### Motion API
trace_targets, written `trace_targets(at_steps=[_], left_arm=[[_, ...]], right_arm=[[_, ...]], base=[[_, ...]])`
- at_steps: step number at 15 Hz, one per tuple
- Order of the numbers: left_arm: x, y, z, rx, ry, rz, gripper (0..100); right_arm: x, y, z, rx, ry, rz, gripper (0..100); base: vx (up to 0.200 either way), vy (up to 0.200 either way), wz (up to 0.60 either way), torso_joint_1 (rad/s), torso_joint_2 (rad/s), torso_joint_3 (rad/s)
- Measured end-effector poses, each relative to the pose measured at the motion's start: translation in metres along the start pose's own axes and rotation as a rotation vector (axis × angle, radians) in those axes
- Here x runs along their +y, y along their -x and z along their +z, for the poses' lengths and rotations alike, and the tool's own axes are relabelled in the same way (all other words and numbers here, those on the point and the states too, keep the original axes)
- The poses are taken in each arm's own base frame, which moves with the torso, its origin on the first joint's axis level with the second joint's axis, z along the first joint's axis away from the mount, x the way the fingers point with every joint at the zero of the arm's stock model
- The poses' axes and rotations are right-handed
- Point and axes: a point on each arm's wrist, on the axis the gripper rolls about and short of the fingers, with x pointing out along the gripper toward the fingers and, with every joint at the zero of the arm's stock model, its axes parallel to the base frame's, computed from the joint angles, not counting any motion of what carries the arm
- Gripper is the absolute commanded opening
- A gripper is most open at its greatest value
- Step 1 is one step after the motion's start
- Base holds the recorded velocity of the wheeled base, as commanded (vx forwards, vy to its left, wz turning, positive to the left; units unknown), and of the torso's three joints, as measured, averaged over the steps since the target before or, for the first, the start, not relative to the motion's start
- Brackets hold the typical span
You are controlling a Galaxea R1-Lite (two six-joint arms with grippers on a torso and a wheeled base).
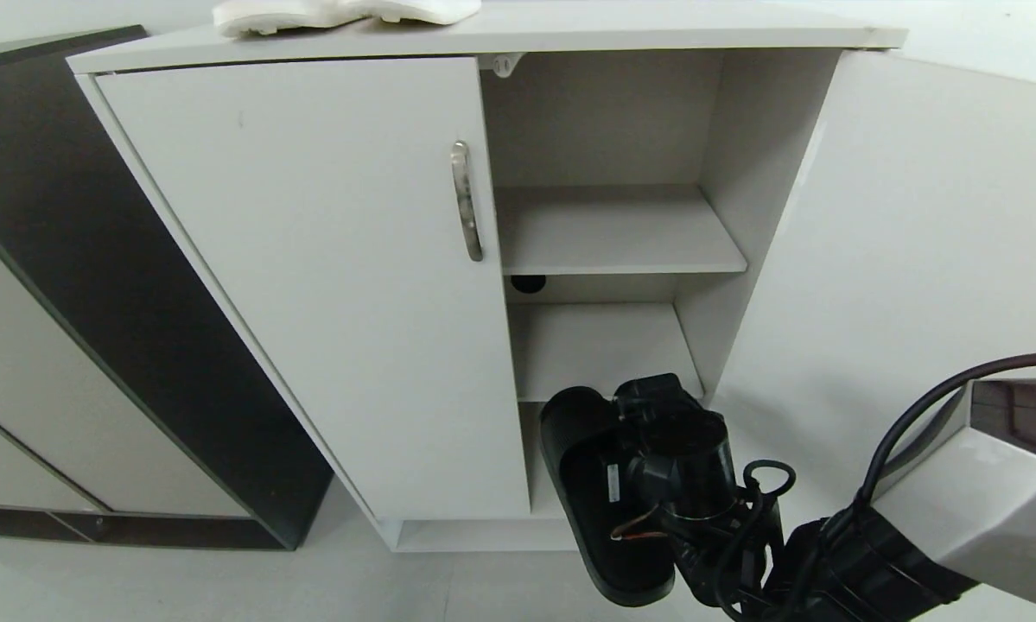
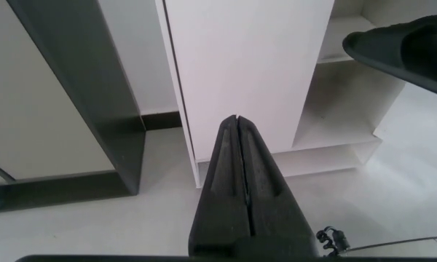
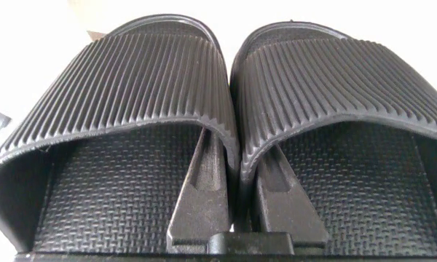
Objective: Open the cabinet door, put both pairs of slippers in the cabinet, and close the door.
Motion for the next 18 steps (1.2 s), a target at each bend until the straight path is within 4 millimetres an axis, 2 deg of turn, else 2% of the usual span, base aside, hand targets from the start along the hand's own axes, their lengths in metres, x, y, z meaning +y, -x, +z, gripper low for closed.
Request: trace_targets(at_steps=[7,10,14,18], left_arm=[[0.000,0.000,0.000,0.000,-0.002,0.000,0],[0.000,0.000,0.000,0.000,-0.002,0.000,0],[0.000,0.000,0.000,0.000,-0.002,0.001,0],[0.000,0.000,0.000,0.000,-0.001,0.001,0]], right_arm=[[0.004,-0.009,0.001,-0.187,0.026,-0.011,0],[0.004,-0.012,-0.007,-0.178,0.032,-0.027,0],[-0.001,-0.025,-0.010,-0.203,0.009,-0.074,0],[-0.002,-0.028,-0.012,-0.198,0.013,-0.079,0]], base=[[0.000,0.000,0.00,0.001,0.00,-0.155],[0.000,0.000,0.00,0.000,0.00,0.000],[0.000,0.000,0.00,0.000,0.00,0.000],[0.000,0.000,0.00,0.000,0.00,0.000]])
